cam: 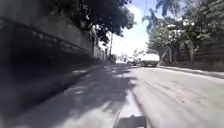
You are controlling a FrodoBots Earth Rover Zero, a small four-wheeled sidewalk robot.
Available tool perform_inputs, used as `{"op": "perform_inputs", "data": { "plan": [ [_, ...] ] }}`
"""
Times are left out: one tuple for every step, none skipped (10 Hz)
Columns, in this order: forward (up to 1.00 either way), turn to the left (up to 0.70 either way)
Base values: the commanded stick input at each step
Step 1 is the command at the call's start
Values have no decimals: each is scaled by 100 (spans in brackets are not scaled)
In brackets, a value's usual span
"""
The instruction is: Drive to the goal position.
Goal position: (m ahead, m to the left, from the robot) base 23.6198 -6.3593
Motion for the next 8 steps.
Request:
{"op": "perform_inputs", "data": {
  "plan": [
    [100,-1],
    [100,-1],
    [100,-1],
    [100,-1],
    [100,-1],
    [100,-3],
    [100,-4],
    [100,-5]
  ]
}}
